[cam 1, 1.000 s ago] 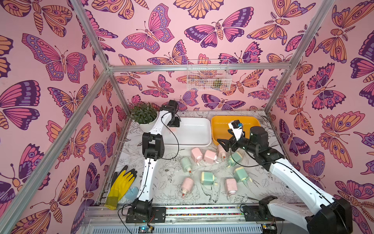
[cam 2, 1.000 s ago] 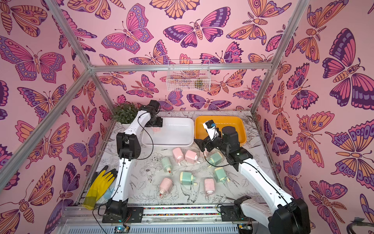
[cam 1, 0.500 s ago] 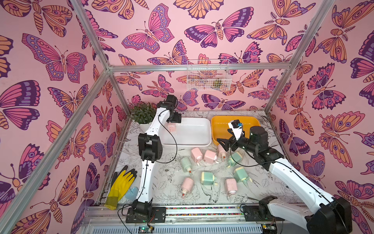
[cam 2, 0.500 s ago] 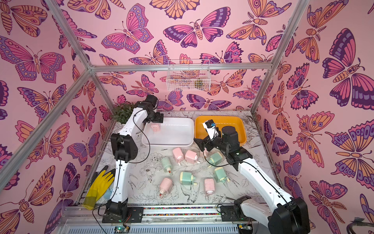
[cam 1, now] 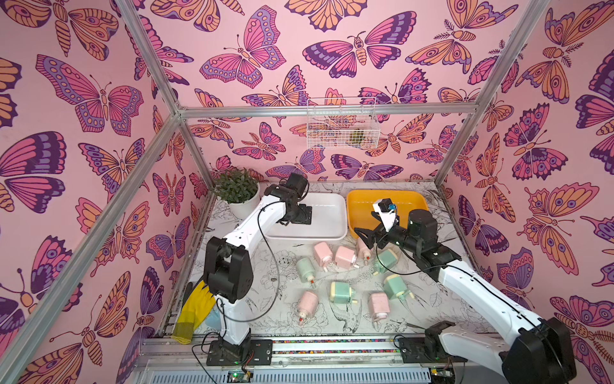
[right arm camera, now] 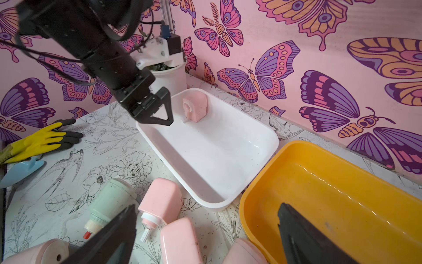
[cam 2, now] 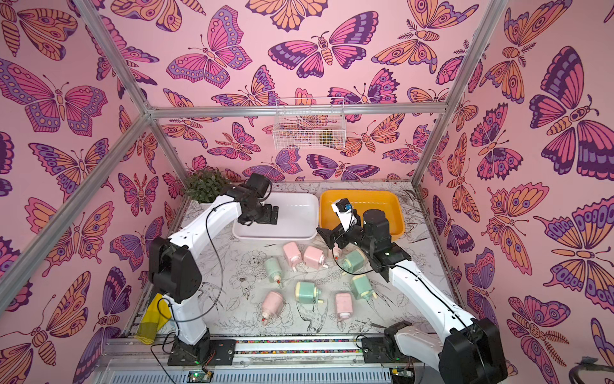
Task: Place the pencil sharpeners by color into the storage box
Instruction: Pick up the pencil sharpener from the center of the board.
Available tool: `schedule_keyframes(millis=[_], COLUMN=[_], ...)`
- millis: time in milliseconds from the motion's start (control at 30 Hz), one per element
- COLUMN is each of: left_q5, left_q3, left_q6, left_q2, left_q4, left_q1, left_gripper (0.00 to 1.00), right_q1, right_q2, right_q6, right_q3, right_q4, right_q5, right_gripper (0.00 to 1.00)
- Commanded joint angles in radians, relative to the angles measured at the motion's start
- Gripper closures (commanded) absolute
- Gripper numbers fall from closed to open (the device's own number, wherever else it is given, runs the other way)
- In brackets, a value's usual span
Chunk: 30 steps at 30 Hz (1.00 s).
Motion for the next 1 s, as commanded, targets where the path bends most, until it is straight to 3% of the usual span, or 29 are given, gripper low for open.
schedule_keyframes(millis=[0, 167, 400, 567, 800, 967], left_q5=[0.006, 0.002, -0.028, -0.015, 0.05, 0.008], left_q3=[-0.098, -0.17, -0.126, -0.118, -0.111, -0.108], left_q6=[-0.119, -0.175, -0.305, -0.411, -0.54, -0.667], left_q2=[-0.051, -0.08, -0.043, -0.015, 0.027, 0.034], left_q4=[0.047, 0.072, 0.09, 0.109, 0.104, 0.076], left_q1=[-0.026, -0.09, -0.183, -0.202, -0.233, -0.248], left_gripper=[0.0, 0.0, 0.0, 0.0, 0.02, 0.02], right_q1=[0.006, 0.009, 0.009, 0.009, 0.009, 0.009], right_q2=[0.02, 0.017, 0.032, 0.02, -0.044, -0.094], right_q6=[0.004, 0.038, 0.05, -0.069, -0.257, -0.262], right_q3=[0.011, -0.049, -0.04, -0.01, -0.002, -0.038], right_q4=[0.035, 0.185, 0.17, 0.019, -0.221, -0.205], right_q5=[0.005, 0.053, 0.053, -0.144, -0.143, -0.122], right_gripper=[0.01, 0.01, 0.01, 0.01, 0.01, 0.01])
